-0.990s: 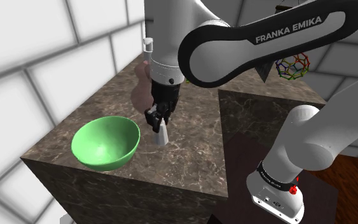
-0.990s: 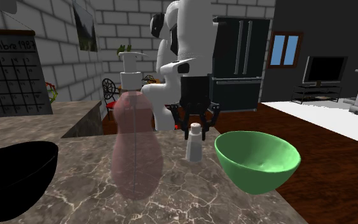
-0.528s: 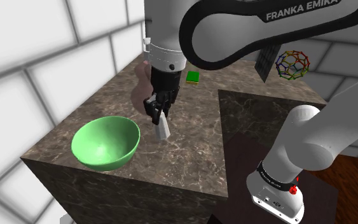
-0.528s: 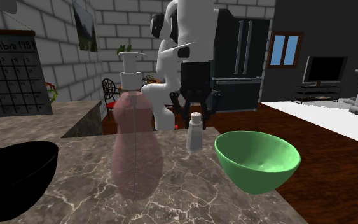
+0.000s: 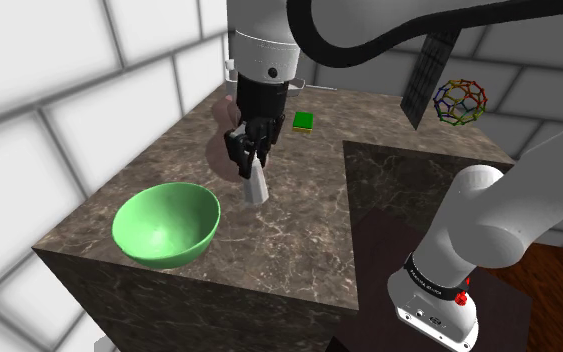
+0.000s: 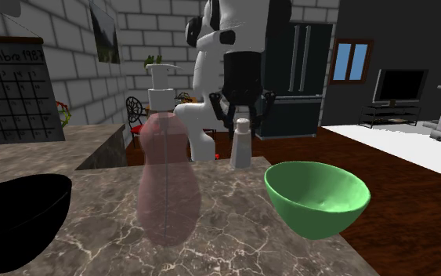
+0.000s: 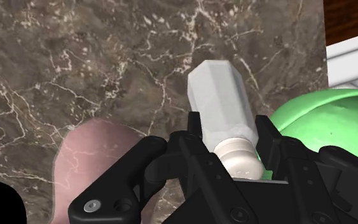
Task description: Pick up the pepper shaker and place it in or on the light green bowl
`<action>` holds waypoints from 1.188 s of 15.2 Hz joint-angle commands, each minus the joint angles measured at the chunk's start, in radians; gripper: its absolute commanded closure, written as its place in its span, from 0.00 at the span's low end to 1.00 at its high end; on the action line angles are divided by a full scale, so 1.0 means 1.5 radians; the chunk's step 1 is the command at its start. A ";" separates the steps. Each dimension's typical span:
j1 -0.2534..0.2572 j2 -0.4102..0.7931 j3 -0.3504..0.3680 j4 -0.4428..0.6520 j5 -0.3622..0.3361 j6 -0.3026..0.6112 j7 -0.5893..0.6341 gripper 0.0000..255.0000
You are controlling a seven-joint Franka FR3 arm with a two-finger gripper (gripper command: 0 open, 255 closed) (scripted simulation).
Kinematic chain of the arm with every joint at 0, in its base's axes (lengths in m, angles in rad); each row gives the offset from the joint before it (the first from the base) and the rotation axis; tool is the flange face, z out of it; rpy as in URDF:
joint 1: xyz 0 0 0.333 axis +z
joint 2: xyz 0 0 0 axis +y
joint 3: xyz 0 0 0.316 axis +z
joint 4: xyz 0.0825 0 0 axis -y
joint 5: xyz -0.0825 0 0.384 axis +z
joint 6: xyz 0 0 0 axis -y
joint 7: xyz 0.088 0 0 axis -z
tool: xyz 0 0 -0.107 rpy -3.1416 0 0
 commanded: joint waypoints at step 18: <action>-0.010 0.042 -0.002 0.195 -0.022 -0.154 0.024 1.00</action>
